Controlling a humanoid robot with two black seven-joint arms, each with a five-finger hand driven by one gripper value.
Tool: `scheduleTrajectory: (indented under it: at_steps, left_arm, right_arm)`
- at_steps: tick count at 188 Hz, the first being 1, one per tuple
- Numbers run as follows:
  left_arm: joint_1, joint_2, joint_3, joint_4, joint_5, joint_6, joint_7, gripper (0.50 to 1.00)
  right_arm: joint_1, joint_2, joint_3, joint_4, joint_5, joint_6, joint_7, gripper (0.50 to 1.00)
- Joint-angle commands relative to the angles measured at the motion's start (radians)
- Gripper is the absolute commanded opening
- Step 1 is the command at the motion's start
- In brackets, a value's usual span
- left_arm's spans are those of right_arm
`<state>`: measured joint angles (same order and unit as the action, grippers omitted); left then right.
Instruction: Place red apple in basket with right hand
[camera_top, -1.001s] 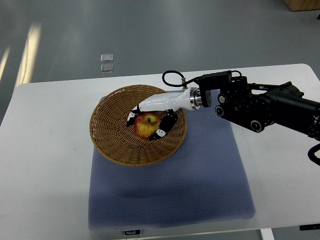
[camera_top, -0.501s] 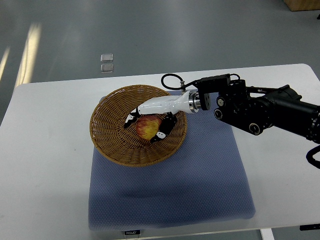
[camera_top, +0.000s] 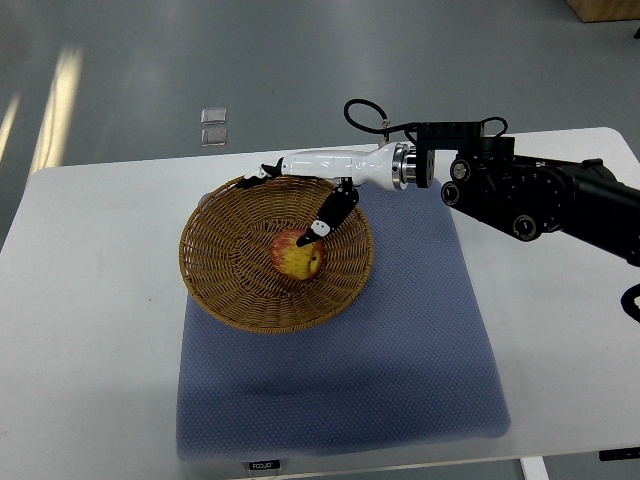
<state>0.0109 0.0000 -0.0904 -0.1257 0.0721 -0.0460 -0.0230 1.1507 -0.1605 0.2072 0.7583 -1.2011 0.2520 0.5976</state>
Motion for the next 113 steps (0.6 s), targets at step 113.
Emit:
scheduleTrajectory:
  at_steps: [113]
  left_arm:
    - [0.001, 0.0, 0.001, 0.0, 0.0, 0.0, 0.0, 1.0]
  right_arm:
    - [-0.298, 0.11, 0.36, -0.074, 0.662, -0.129, -0.004, 0.913]
